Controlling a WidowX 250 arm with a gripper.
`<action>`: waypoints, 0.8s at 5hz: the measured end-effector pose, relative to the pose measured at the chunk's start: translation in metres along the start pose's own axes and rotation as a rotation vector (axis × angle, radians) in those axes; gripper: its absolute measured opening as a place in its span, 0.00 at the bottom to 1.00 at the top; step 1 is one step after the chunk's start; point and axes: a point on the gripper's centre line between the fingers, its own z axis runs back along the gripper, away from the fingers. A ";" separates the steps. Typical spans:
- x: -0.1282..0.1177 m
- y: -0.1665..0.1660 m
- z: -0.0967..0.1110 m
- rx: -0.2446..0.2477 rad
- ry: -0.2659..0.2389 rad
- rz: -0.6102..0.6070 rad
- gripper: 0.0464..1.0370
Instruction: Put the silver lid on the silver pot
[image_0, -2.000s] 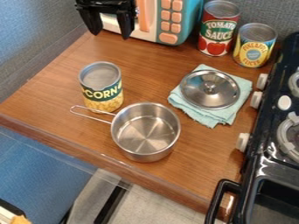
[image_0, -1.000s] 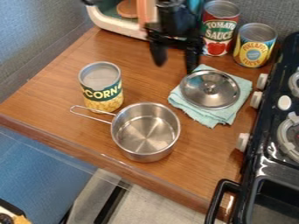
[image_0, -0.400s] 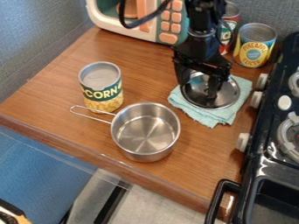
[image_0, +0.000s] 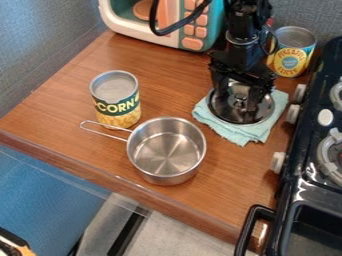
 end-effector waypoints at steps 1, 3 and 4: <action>0.004 -0.003 -0.001 0.000 -0.006 -0.019 0.65; -0.001 -0.003 0.001 0.014 0.036 -0.040 0.24; -0.005 -0.004 0.002 0.003 0.067 -0.051 0.24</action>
